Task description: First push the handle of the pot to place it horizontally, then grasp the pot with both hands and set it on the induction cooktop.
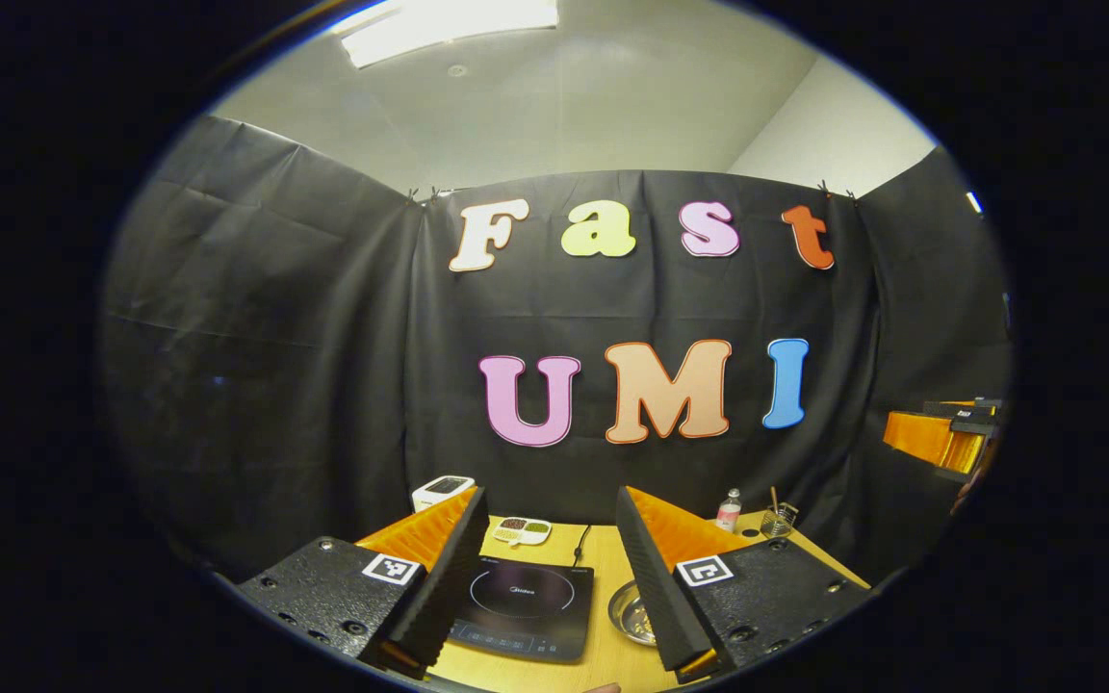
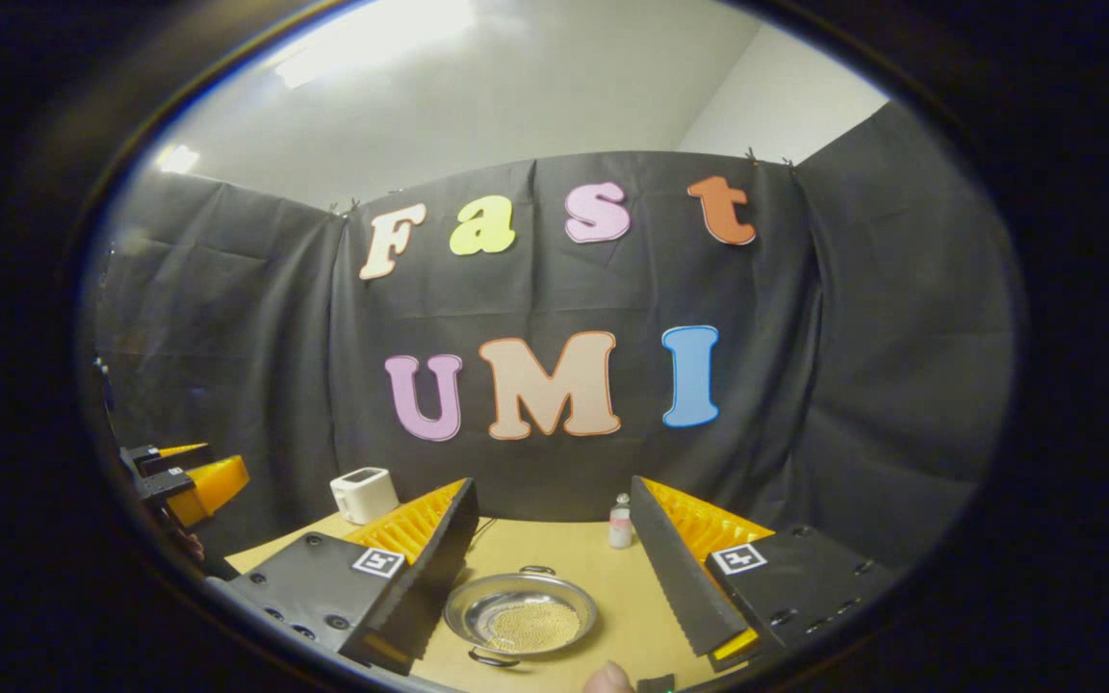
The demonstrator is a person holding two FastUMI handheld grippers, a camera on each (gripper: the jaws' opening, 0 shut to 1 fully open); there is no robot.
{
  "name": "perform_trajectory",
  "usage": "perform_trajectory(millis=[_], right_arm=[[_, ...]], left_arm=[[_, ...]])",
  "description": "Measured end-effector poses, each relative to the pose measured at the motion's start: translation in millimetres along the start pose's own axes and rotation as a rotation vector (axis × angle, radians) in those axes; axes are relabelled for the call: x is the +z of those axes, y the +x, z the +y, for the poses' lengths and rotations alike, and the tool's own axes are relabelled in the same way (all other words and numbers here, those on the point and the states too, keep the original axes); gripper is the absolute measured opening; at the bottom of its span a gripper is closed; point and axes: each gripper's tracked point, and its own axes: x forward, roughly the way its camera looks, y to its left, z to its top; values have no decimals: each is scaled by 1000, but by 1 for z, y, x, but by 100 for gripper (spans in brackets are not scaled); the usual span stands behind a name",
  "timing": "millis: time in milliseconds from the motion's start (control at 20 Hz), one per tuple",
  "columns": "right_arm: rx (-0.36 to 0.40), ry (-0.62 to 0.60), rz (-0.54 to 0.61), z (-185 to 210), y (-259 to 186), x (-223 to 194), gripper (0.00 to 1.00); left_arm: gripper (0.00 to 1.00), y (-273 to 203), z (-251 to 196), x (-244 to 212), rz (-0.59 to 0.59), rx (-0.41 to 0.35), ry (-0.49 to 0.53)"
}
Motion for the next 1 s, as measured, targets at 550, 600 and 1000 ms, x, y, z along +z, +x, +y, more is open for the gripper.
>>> perform_trajectory(millis=[550,600,1000], right_arm=[[159,15,169,19,14,-78,97],[163,27,191,23,19,-86,92],[210,116,354,102,60,-133,59]], left_arm=[[82,-8,-20,-34,117,31,-46],[82,-7,-17,-40,130,32,-46],[82,30,37,-62,156,29,-41]])
